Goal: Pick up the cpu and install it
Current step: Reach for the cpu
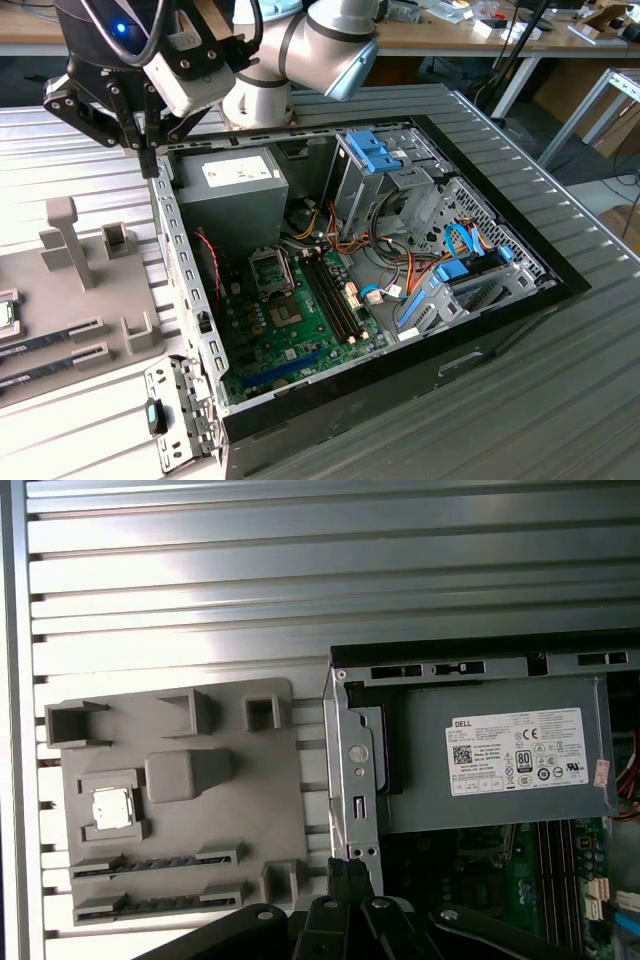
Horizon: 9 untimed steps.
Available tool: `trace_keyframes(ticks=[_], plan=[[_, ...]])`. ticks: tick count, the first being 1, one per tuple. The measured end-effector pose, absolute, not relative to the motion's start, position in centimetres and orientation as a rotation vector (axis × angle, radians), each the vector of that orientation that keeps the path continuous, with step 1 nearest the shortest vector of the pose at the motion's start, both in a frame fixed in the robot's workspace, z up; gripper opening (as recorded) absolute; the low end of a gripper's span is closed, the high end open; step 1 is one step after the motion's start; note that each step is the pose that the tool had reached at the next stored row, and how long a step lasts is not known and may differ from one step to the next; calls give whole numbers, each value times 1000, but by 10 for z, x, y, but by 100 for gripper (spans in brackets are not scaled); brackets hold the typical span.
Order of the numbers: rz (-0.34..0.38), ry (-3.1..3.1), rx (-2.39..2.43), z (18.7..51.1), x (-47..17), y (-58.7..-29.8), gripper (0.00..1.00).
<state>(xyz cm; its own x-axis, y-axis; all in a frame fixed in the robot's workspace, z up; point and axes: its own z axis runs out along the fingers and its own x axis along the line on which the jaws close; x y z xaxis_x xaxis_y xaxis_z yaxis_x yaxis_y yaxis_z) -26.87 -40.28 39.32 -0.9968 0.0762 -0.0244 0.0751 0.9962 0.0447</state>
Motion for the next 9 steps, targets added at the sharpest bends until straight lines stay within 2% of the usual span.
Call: trace_keyframes(ticks=[9], plan=[[68,3112,118,393,-270,-403,11]])
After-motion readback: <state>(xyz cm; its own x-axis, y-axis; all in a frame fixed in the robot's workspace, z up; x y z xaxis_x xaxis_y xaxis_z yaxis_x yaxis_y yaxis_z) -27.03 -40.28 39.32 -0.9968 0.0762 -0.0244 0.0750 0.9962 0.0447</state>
